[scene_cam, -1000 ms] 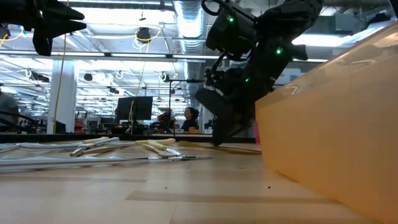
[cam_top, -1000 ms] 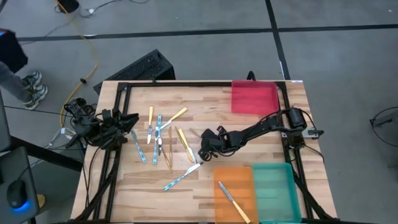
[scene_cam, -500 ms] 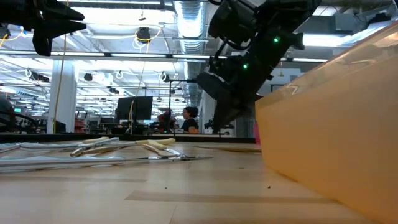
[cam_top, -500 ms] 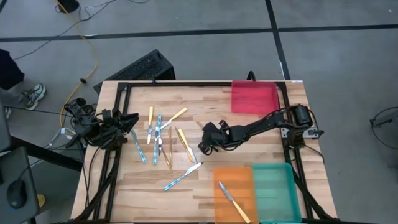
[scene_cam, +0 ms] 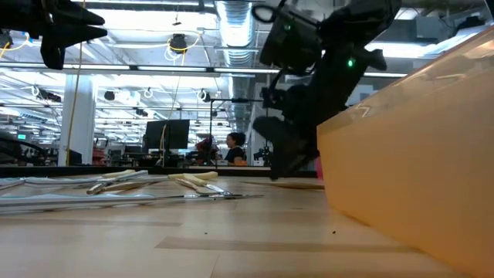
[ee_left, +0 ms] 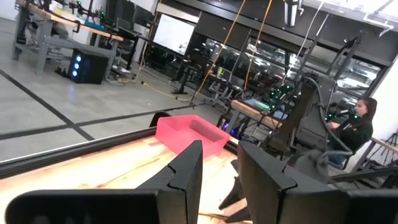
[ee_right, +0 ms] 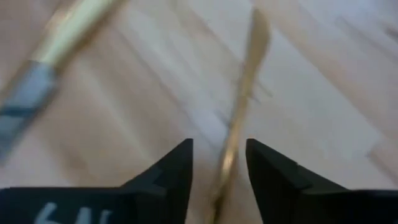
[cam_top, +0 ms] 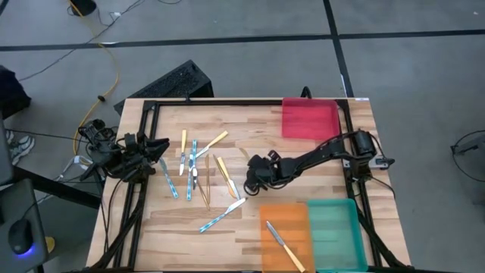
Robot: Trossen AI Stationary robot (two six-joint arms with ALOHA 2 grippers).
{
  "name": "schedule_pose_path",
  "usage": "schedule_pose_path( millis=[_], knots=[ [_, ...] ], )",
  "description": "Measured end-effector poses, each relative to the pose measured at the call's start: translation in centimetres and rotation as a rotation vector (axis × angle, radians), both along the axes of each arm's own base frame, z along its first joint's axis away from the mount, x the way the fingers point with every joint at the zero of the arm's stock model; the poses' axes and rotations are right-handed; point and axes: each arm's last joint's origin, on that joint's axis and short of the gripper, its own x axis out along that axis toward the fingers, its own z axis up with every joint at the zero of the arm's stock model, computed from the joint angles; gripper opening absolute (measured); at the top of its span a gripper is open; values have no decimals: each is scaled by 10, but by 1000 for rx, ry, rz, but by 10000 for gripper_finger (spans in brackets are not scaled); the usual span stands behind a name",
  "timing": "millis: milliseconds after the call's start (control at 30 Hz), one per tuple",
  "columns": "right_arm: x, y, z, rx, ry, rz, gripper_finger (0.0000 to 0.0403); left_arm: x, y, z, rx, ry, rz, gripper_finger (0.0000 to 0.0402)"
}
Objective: Sort silverware by color (type)
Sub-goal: Put the gold knife into the blue bin
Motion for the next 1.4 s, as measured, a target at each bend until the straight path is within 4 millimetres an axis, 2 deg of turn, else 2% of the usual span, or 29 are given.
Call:
schedule_pose_path(
  millis=[200, 400, 533, 867, 1133, 1400],
  knots=[
    [-5, 2, -16, -48, -3, -50, 193, 0, 0, 0, 1, -1, -7, 89],
    [-23, 3, -37, 16, -79, -97, 165, 0, 0, -1, 12, 10, -6, 89],
    [-29, 4, -43, 39, -97, -87, 140, 0, 0, -1, 12, 11, -4, 89],
    [-30, 4, -44, 38, -80, -77, 23, 0, 0, -1, -1, 5, -2, 89],
    [-31, 6, -41, 31, -109, -99, 20, 0, 0, -1, -4, 3, -3, 89],
    [-35, 2, -10, 39, -158, -74, 18, 0, 0, -1, -10, 0, -2, 89]
  ],
)
